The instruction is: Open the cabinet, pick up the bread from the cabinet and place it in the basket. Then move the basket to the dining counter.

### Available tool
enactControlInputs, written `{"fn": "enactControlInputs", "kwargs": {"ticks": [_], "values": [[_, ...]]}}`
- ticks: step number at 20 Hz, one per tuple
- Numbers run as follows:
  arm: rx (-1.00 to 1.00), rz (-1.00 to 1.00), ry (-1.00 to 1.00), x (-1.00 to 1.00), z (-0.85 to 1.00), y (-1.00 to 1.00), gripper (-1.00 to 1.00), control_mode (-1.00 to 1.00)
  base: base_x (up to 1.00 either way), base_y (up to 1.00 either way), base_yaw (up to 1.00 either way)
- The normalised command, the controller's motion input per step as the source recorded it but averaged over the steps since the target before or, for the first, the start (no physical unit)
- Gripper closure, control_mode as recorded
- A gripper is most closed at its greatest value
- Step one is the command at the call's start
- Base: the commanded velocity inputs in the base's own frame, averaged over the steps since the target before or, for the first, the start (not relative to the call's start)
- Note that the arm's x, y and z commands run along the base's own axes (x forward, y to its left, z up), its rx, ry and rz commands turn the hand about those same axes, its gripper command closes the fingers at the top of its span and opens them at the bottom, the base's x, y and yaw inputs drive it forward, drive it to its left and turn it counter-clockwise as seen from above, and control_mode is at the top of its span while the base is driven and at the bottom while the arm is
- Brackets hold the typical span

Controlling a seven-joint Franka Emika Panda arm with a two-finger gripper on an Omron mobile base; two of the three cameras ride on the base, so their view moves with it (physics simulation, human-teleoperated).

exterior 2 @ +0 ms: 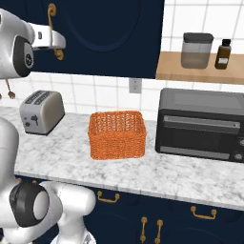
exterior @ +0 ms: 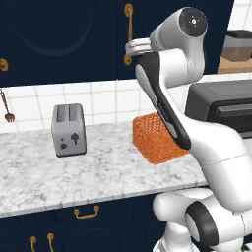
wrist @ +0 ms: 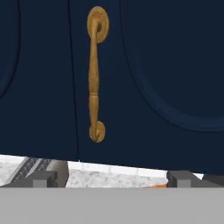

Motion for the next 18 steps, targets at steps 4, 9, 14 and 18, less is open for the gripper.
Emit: {"fn": "enactControlInputs", "kwargs": {"ticks": [4,9,14,18], "values": [[-0.05,-0.01,0.0,0.53,0.0,0.25,-1.0,-1.0,0.0,0.0,0.0],[-0.01,0.0,0.0,0.54,0.0,0.15,-1.0,-1.0,0.0,0.0,0.0],[0.0,0.0,0.0,0.58,-0.05,0.04,-1.0,-1.0,0.0,0.0,0.0],[0.0,0.0,0.0,0.66,-0.04,0.15,-1.0,-1.0,0.0,0.0,0.0]]}}
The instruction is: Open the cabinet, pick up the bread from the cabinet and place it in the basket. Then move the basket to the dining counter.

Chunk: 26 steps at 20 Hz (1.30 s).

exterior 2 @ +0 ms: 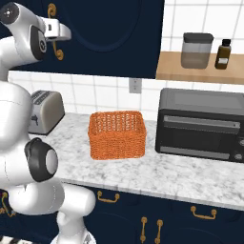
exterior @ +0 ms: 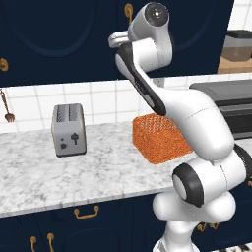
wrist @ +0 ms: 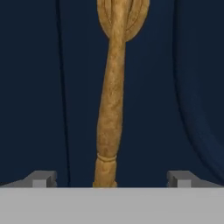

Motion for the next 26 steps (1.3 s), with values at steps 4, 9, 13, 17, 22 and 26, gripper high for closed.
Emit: {"fn": "enactControlInputs", "kwargs": {"ticks": [4,9,13,17,22,26], "values": [[-0.01,-0.01,0.0,0.55,0.0,0.25,-1.0,-1.0,0.0,0.0,0.0],[0.0,0.0,0.0,0.59,-0.05,0.15,1.0,-1.0,0.0,0.0,0.0],[0.0,0.0,-0.04,0.49,-0.49,-0.03,1.0,-1.0,0.0,0.0,0.0],[0.0,0.0,-0.03,0.43,-0.86,-0.56,1.0,-1.0,0.0,0.0,0.0],[0.06,0.0,0.0,0.18,-0.55,-0.89,1.0,-1.0,0.0,0.0,0.0],[0.18,0.0,-0.01,-0.25,-0.13,-1.0,1.0,-1.0,0.0,0.0,0.0]]}}
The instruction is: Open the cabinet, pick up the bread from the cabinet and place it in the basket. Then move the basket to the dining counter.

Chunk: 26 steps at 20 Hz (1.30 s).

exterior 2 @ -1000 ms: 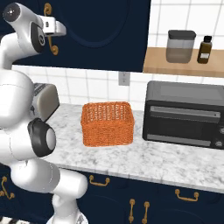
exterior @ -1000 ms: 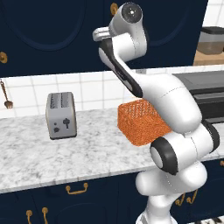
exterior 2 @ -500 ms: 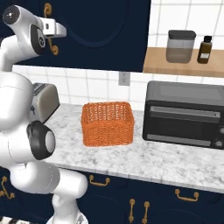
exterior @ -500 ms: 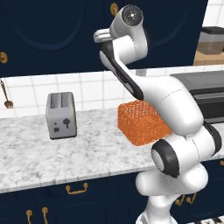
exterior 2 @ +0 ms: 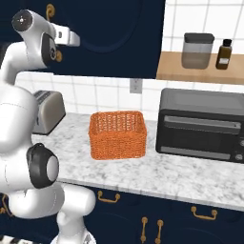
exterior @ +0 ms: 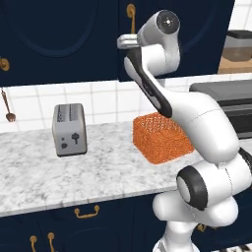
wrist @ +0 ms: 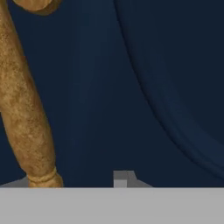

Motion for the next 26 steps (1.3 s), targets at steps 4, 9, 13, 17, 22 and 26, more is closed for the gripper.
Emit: {"fn": "enactControlInputs", "kwargs": {"ticks": [4,9,13,17,22,26], "values": [[0.19,0.0,-0.09,-0.61,0.0,-1.0,1.0,-1.0,0.0,0.0,0.0],[0.16,0.0,-0.02,-0.57,-0.06,-1.0,1.0,-1.0,0.0,0.0,0.0],[0.14,0.0,0.0,-0.49,-0.05,-1.0,1.0,-1.0,0.0,0.0,0.0],[0.11,0.0,0.0,-0.43,-0.05,-1.0,1.0,-1.0,0.0,0.0,0.0],[0.08,0.0,0.02,-0.45,-0.11,-1.0,1.0,-1.0,0.0,0.0,0.0],[0.06,0.0,0.05,-0.49,-0.15,-1.0,1.0,-1.0,0.0,0.0,0.0]]}}
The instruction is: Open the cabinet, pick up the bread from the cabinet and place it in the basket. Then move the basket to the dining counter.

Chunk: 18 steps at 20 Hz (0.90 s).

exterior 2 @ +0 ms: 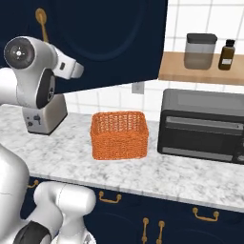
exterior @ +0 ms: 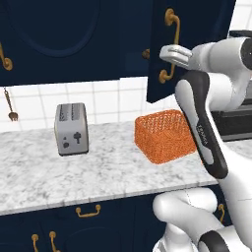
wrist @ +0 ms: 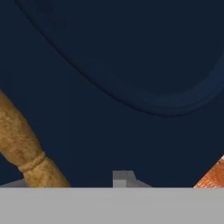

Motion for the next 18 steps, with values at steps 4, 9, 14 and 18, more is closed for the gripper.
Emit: {"fn": "enactControlInputs", "kwargs": {"ticks": [4,9,14,18], "values": [[0.08,0.02,0.08,-0.55,-0.29,-1.0,1.0,-1.0,0.0,0.0,0.0],[0.1,0.02,0.03,-0.47,-0.37,-1.0,1.0,-1.0,0.0,0.0,0.0],[0.16,0.0,-0.02,-0.18,-0.45,-1.0,1.0,-1.0,0.0,0.0,0.0],[0.1,-0.08,0.0,0.16,-0.6,-1.0,1.0,-1.0,0.0,0.0,0.0]]}}
